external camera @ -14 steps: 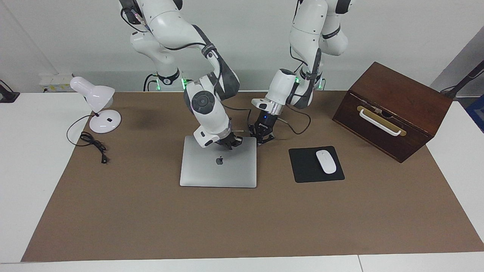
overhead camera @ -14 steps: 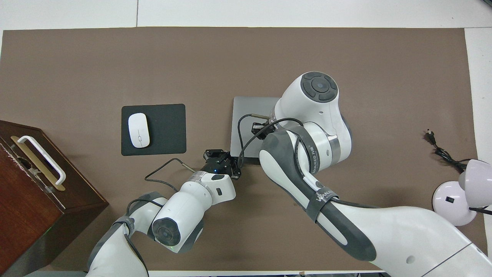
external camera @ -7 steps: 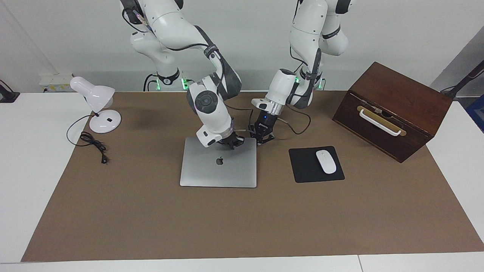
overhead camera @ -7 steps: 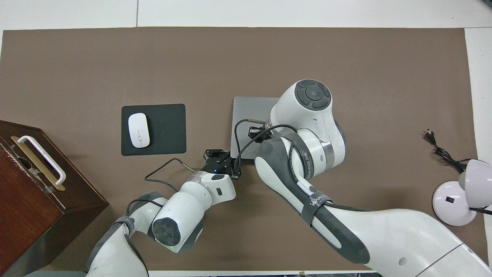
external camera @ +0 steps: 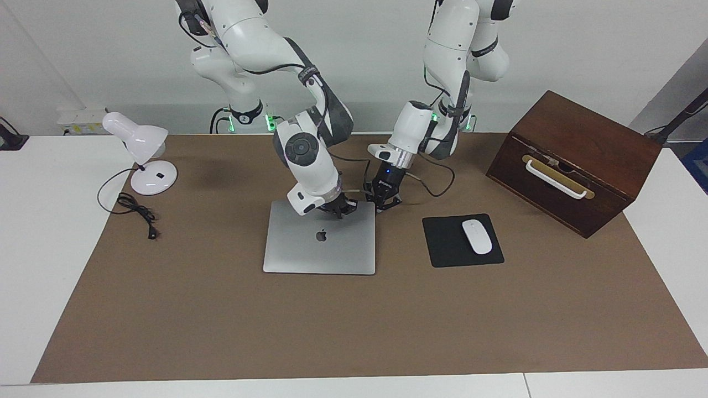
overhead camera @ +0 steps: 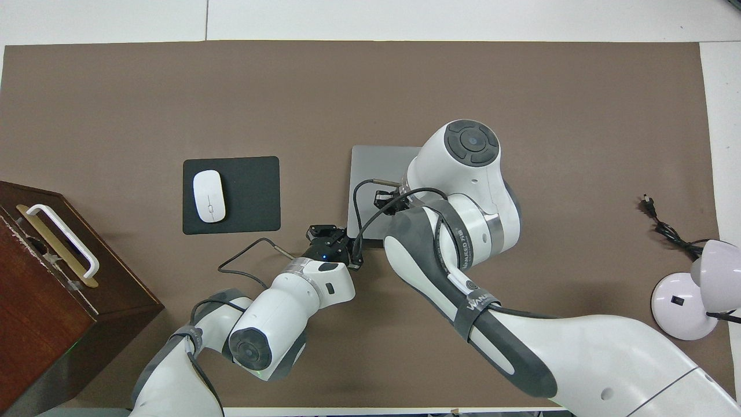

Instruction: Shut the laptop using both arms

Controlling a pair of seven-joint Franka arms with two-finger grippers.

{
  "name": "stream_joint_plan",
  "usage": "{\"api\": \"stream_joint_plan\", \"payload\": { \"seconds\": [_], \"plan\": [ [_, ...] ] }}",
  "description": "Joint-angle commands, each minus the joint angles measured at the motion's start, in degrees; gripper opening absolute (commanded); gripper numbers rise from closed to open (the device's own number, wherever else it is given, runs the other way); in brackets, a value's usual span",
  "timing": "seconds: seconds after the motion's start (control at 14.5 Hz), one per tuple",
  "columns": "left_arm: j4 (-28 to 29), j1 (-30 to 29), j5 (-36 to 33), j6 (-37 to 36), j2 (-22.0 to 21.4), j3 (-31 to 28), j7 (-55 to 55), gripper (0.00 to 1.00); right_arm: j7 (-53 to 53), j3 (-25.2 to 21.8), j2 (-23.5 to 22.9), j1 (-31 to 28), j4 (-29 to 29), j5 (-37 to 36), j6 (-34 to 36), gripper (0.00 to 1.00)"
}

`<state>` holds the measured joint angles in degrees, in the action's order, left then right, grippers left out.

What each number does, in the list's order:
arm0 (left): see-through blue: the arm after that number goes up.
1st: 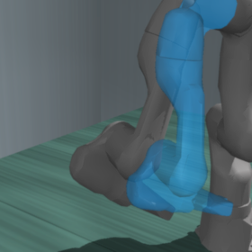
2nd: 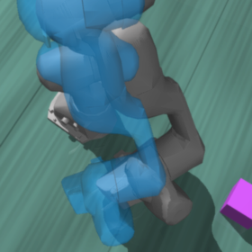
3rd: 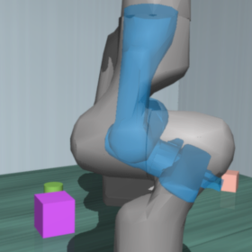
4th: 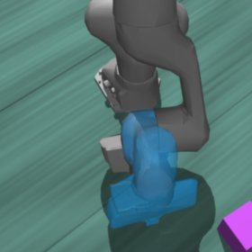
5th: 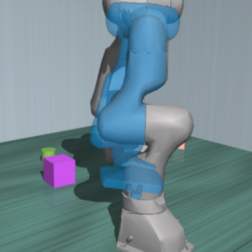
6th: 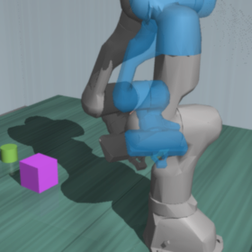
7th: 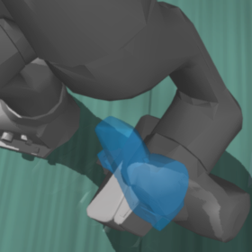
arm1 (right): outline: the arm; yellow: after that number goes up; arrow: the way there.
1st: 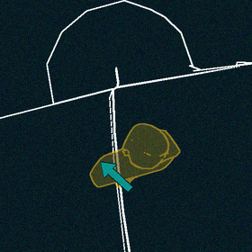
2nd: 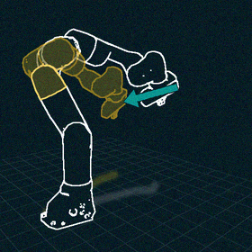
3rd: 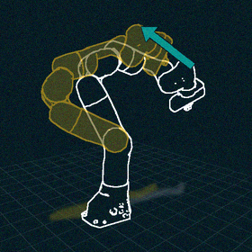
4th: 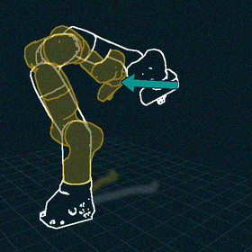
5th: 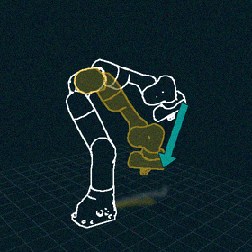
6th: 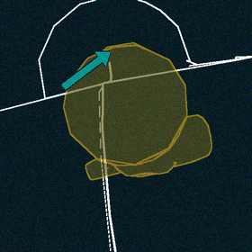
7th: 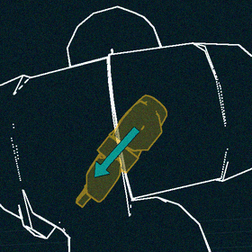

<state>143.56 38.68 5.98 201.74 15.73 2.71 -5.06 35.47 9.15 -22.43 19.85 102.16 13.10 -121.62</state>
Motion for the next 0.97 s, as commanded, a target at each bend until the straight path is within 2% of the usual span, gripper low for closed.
{"api": "stream_joint_plan", "payload": {
  "seconds": [0.0, 0.14, 0.48, 0.69, 0.9],
  "plan": [
    [1.29, 1.66, 1.84, -1.27, 1.23, -0.69, -0.92, 0.00, -0.14, 0.25, 1.42, -1.04, 1.29, 1.49, -0.02, 0.00],
    [1.20, 1.66, 3.85, -1.18, 0.97, -0.60, -0.83, 0.00, -0.14, 0.16, 1.69, -1.57, 0.24, 1.58, 1.81, 0.00],
    [1.90, 0.96, 4.13, -3.45, -3.67, -0.51, 0.92, 0.00, -0.32, 0.16, 2.04, -6.48, -9.50, 1.75, 14.46, 0.00],
    [1.81, -1.05, 4.13, -15.37, -11.13, -0.52, 1.28, 0.00, -0.49, -0.01, 3.97, -8.07, -11.36, 1.49, 16.33, 0.00],
    [1.20, -4.65, 4.04, -30.92, -19.75, -0.69, -0.03, 0.00, -7.58, -0.45, 5.99, -10.43, -11.72, -1.31, 18.34, 0.00]
  ]
}}
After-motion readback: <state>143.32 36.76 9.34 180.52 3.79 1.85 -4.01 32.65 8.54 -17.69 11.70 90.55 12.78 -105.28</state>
